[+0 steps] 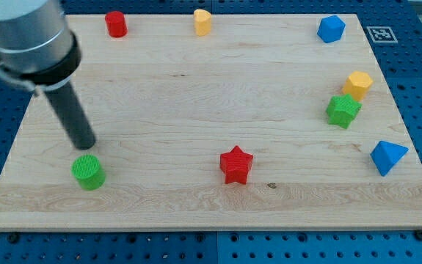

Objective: Push green circle closer to the blue triangle

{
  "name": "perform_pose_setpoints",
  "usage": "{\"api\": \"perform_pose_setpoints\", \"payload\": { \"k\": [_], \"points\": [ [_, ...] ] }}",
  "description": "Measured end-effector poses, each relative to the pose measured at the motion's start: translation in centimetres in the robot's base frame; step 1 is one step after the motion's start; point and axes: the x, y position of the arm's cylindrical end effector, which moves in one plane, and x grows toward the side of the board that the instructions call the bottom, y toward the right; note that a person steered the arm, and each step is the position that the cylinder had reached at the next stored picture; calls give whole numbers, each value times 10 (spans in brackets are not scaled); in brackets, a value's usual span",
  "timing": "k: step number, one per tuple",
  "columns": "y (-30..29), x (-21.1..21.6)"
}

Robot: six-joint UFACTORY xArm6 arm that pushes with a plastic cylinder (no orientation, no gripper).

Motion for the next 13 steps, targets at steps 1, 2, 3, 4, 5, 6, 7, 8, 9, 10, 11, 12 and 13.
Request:
{"api": "perform_pose_setpoints", "payload": {
  "k": [1,2,3,4,5,6,7,8,9,10,11,12,13],
  "points": [
    [-17,38],
    [7,41],
    [37,62],
    [70,64],
    [102,58],
    [128,43],
    [149,30],
    [152,18],
    [151,-1],
    [146,-17],
    [134,-33],
    [152,-35],
    [208,-37]
  ]
}}
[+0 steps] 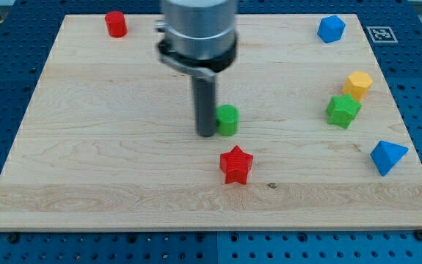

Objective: Push green circle closer to the blue triangle

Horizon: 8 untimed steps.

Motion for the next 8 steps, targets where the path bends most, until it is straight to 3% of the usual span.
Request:
{"api": "perform_pose_setpoints", "payload": {
  "k": [2,4,8],
  "points": [
    [25,-27],
    [97,-30],
    [133,-26]
  ]
}}
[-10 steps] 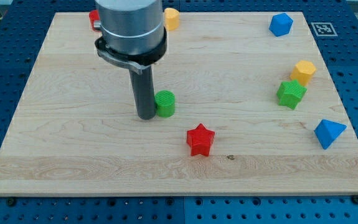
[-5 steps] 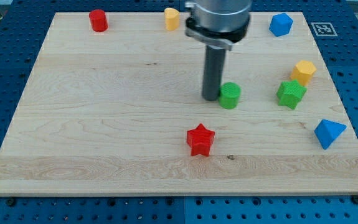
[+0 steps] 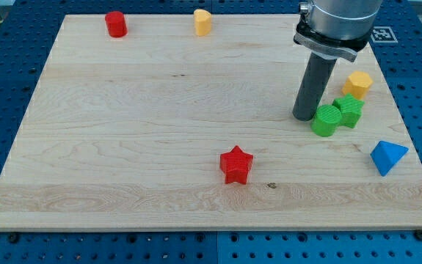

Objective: Push green circle closer to the blue triangle

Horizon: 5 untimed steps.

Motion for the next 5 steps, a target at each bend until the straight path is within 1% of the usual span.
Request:
{"api": "perform_pose_setpoints", "payload": {
  "k": [1,2,4,5],
  "points": [
    [3,0],
    [18,5],
    [34,43],
    [40,49]
  ]
}}
